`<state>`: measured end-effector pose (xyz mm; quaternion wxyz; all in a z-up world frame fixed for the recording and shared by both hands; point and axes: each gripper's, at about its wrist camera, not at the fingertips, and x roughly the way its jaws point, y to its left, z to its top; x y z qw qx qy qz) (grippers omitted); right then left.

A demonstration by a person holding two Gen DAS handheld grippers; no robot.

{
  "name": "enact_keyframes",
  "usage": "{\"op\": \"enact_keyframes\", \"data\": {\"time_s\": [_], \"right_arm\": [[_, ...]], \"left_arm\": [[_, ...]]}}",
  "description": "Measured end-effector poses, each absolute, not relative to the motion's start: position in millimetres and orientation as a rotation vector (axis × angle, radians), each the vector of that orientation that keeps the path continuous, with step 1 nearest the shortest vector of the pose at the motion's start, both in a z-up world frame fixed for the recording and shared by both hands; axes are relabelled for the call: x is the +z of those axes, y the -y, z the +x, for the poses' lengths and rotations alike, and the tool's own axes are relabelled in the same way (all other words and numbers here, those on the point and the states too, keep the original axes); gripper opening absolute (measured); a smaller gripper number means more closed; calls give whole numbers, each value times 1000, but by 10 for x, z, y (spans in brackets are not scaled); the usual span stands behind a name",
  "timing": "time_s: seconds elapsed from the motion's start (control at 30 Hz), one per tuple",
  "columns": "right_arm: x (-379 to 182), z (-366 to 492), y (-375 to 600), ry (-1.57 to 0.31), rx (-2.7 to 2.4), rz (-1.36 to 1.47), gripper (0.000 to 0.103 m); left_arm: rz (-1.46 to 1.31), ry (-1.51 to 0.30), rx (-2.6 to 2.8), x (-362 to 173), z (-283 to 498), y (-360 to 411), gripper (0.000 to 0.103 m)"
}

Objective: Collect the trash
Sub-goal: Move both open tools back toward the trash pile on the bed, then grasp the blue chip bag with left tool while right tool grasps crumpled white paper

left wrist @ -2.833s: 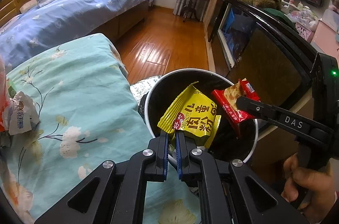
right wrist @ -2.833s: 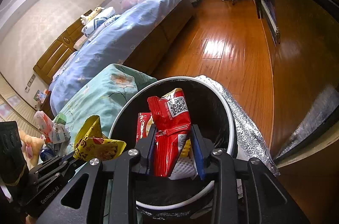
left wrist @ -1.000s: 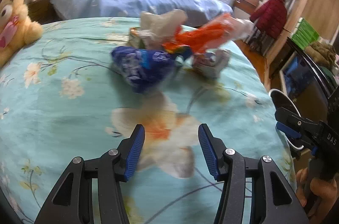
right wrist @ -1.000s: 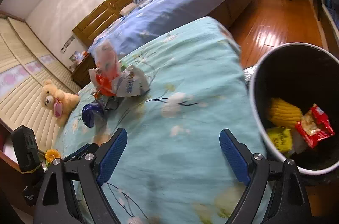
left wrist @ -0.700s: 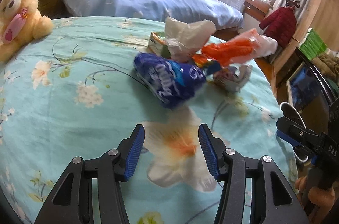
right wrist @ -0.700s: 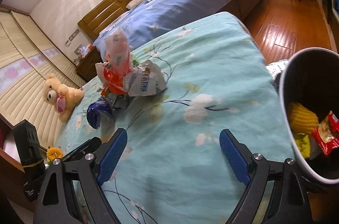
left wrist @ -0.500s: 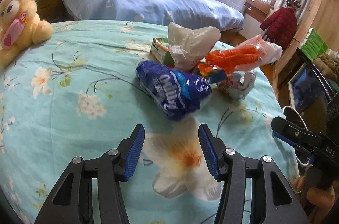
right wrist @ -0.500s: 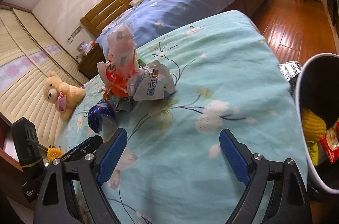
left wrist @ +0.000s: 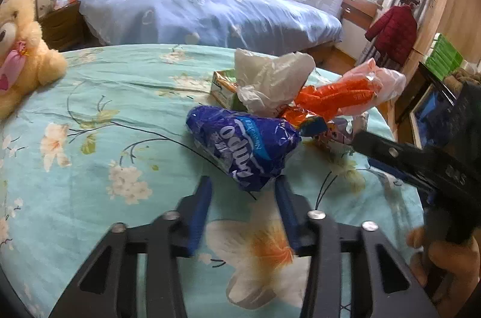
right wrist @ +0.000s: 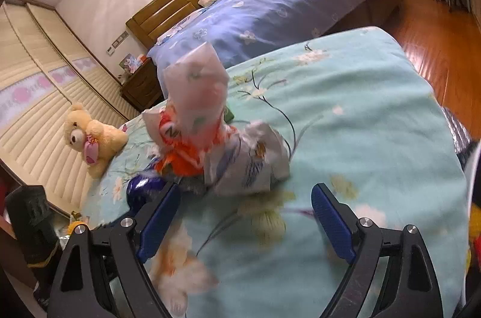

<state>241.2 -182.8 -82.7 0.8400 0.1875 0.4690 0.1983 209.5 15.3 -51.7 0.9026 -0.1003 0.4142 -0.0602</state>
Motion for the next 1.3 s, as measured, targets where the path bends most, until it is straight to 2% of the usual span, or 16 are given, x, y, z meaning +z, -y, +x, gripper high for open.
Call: {"op": "enact_keyframes", "data": {"time_s": [0.07,0.13,0.17,0.2,0.27,0.4,0.73,1.3], "right_arm": [[-849,2461,1788,-984,421,382,86],[-862,2482,1762,-987,417,359,62],[-871,2482,1770,-992,421,362,46],[-863,2466,1780,-988,431,374,42],[-819,2407,1791,-971,424,356,34],[-770,2265,1866,-958,424,370,31],[-704,1826,2117,-944,404,420,31],[-517,1345,2754,-877,291,480,31]], "left_arm": [[-207,-864,-137,-534,2120,-142,26],[-206,-862,-144,-538,2139,-140,18],[-204,-860,-147,-534,2141,-133,16],[-204,-856,-150,-526,2137,-125,11],[-204,-845,-158,-523,2130,-127,8],[-211,-828,-155,-529,2071,-175,5],[-225,-825,-187,-517,1755,-153,4],[-159,-818,-334,-398,1578,379,4]]}}
